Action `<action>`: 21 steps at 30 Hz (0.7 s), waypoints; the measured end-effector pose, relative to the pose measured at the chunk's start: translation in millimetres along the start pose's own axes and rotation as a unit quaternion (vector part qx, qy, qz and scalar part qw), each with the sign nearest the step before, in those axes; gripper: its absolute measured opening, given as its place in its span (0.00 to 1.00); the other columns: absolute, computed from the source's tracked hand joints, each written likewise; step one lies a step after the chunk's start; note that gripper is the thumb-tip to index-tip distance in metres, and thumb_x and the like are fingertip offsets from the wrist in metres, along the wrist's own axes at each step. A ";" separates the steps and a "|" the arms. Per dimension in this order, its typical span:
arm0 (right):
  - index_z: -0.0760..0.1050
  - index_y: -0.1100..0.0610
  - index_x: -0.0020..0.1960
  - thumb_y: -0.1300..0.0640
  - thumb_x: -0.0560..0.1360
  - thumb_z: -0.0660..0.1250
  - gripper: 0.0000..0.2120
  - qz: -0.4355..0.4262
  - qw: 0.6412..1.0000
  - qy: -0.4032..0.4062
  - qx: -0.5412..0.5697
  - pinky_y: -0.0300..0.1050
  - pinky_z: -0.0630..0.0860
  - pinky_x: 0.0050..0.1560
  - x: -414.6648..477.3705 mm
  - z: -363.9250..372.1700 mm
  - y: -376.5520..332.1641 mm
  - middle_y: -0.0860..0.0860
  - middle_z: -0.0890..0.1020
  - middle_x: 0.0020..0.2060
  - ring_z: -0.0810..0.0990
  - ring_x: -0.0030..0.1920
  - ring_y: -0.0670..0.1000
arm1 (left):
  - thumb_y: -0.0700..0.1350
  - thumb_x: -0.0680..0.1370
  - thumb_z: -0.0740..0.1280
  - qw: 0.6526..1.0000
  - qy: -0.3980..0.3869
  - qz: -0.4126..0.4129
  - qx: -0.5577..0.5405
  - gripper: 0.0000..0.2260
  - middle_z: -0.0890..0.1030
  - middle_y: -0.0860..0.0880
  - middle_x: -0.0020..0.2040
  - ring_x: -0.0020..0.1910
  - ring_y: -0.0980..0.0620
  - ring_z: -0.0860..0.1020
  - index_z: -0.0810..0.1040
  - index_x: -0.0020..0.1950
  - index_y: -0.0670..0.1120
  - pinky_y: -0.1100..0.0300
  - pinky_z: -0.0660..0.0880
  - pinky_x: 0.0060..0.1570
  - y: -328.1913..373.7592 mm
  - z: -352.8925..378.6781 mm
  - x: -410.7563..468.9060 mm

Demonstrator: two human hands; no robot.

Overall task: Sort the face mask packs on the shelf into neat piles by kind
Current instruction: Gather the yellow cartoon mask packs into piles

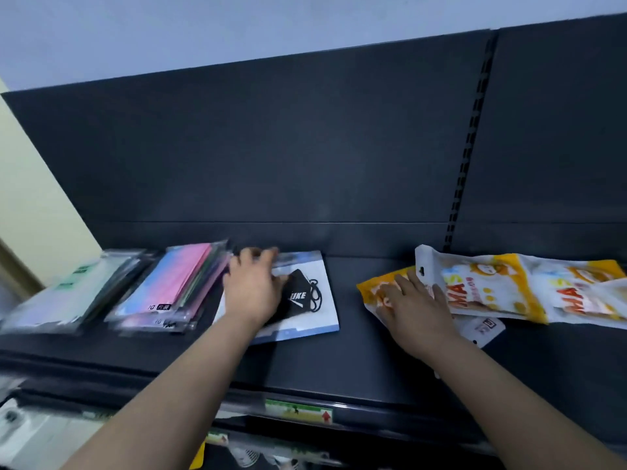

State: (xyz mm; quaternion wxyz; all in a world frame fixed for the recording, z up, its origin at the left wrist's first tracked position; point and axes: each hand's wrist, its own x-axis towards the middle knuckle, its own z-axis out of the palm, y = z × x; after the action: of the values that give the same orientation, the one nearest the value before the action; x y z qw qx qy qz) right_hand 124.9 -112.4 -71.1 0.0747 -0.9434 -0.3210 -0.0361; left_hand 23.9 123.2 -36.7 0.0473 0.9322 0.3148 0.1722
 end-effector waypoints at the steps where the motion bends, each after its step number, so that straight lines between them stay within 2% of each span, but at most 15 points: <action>1: 0.62 0.49 0.71 0.46 0.81 0.51 0.20 0.012 1.000 0.007 0.000 0.60 0.52 0.73 0.2 0.9 -0.9 0.49 0.58 0.75 0.48 0.77 0.52 | 0.58 0.76 0.65 0.998 -0.052 0.046 0.005 0.23 0.71 0.47 0.66 0.66 0.42 0.67 0.69 0.70 0.56 0.47 0.69 0.60 7.4 5.0 -2.9; 3: 0.59 0.51 0.73 0.49 0.82 0.50 0.20 0.041 0.999 0.016 -0.010 0.61 0.51 0.73 -1.3 2.1 1.3 0.50 0.56 0.76 0.46 0.77 0.53 | 0.60 0.75 0.63 0.983 -0.163 0.080 0.031 0.20 0.72 0.50 0.65 0.66 0.44 0.66 0.70 0.66 0.58 0.48 0.68 0.61 17.5 12.6 -7.7; 4: 0.56 0.51 0.74 0.50 0.81 0.51 0.22 0.058 0.998 0.012 -0.014 0.62 0.50 0.73 -2.5 0.9 4.7 0.50 0.55 0.77 0.45 0.77 0.54 | 0.59 0.75 0.63 0.977 -0.194 0.075 0.045 0.20 0.72 0.50 0.64 0.66 0.44 0.66 0.70 0.66 0.57 0.48 0.68 0.62 20.0 12.4 -7.8; 6: 0.50 0.51 0.77 0.50 0.80 0.56 0.28 0.096 0.995 -0.003 -0.017 0.65 0.47 0.73 -4.9 -2.8 16.2 0.50 0.52 0.77 0.43 0.77 0.55 | 0.56 0.76 0.62 0.973 -0.202 0.067 0.088 0.19 0.71 0.48 0.65 0.66 0.44 0.66 0.70 0.65 0.53 0.46 0.67 0.64 23.7 9.4 -3.6; 7: 0.48 0.51 0.77 0.50 0.79 0.57 0.30 0.113 0.993 -0.008 -0.017 0.66 0.46 0.73 -5.8 -5.5 23.8 0.50 0.51 0.77 0.42 0.77 0.55 | 0.53 0.77 0.61 0.974 -0.178 0.085 0.107 0.18 0.71 0.48 0.67 0.67 0.44 0.66 0.71 0.66 0.51 0.45 0.66 0.65 27.8 8.5 -1.2; 8: 0.48 0.51 0.77 0.50 0.79 0.57 0.31 0.125 0.992 -0.013 -0.017 0.66 0.46 0.73 -6.8 -8.4 31.9 0.50 0.50 0.78 0.41 0.77 0.55 | 0.50 0.78 0.60 0.977 -0.143 0.122 0.098 0.17 0.69 0.48 0.69 0.69 0.45 0.65 0.71 0.66 0.50 0.46 0.65 0.66 34.5 8.8 0.0; 10: 0.47 0.50 0.77 0.50 0.79 0.58 0.31 0.135 0.990 -0.026 -0.016 0.67 0.46 0.72 -7.1 -11.9 48.7 0.50 0.49 0.78 0.40 0.77 0.55 | 0.43 0.78 0.61 0.965 -0.093 0.247 -0.008 0.18 0.67 0.49 0.72 0.70 0.46 0.66 0.71 0.69 0.50 0.52 0.65 0.68 57.4 10.5 -1.4; 12: 0.48 0.49 0.77 0.48 0.79 0.58 0.31 0.141 0.989 -0.050 -0.004 0.66 0.48 0.72 -9.6 -13.3 65.0 0.49 0.49 0.78 0.41 0.77 0.54 | 0.40 0.78 0.61 0.924 -0.123 0.357 -0.061 0.20 0.66 0.51 0.74 0.72 0.48 0.65 0.71 0.70 0.52 0.56 0.63 0.70 88.0 14.0 -6.5; 13: 0.50 0.49 0.77 0.48 0.80 0.57 0.29 0.142 0.988 -0.066 0.002 0.65 0.51 0.72 -12.4 -13.6 72.7 0.49 0.50 0.78 0.43 0.78 0.55 | 0.40 0.79 0.61 0.909 -0.149 0.386 -0.052 0.20 0.65 0.52 0.75 0.74 0.48 0.63 0.70 0.70 0.53 0.54 0.60 0.72 103.1 19.0 -9.8; 15: 0.52 0.47 0.77 0.51 0.80 0.54 0.26 0.141 0.985 -0.094 -0.010 0.61 0.58 0.72 -19.5 -14.2 87.1 0.49 0.51 0.78 0.48 0.77 0.56 | 0.43 0.81 0.58 0.895 -0.193 0.401 -0.020 0.19 0.62 0.51 0.76 0.77 0.47 0.57 0.68 0.72 0.54 0.47 0.54 0.74 127.6 30.5 -15.8; 17: 0.52 0.46 0.77 0.54 0.79 0.55 0.27 0.152 0.981 -0.112 -0.037 0.58 0.61 0.70 -29.6 -18.1 100.8 0.48 0.51 0.78 0.50 0.77 0.55 | 0.46 0.82 0.56 0.891 -0.228 0.393 0.017 0.20 0.60 0.48 0.77 0.77 0.45 0.55 0.64 0.74 0.55 0.43 0.52 0.74 145.0 40.3 -21.3; 19: 0.51 0.46 0.77 0.54 0.78 0.57 0.29 0.176 0.975 -0.120 -0.064 0.56 0.62 0.68 -39.3 -24.4 114.6 0.48 0.52 0.78 0.52 0.76 0.56 | 0.50 0.82 0.55 0.888 -0.259 0.375 0.058 0.21 0.57 0.48 0.77 0.77 0.43 0.53 0.59 0.76 0.57 0.43 0.54 0.73 157.0 41.7 -28.2; 21: 0.53 0.47 0.76 0.55 0.77 0.58 0.30 0.199 0.970 -0.112 -0.086 0.54 0.66 0.64 -48.4 -31.2 131.9 0.48 0.55 0.77 0.57 0.73 0.57 | 0.52 0.83 0.53 0.889 -0.260 0.362 0.104 0.22 0.57 0.48 0.77 0.75 0.42 0.55 0.55 0.77 0.57 0.47 0.59 0.71 168.3 38.8 -36.0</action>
State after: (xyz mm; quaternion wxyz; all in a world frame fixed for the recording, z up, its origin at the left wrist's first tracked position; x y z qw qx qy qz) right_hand 166.5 -249.8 -61.5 -0.0374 -0.9893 -0.1289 0.0577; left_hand 106.9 -31.9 -50.4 -0.0349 0.9925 -0.0516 -0.1051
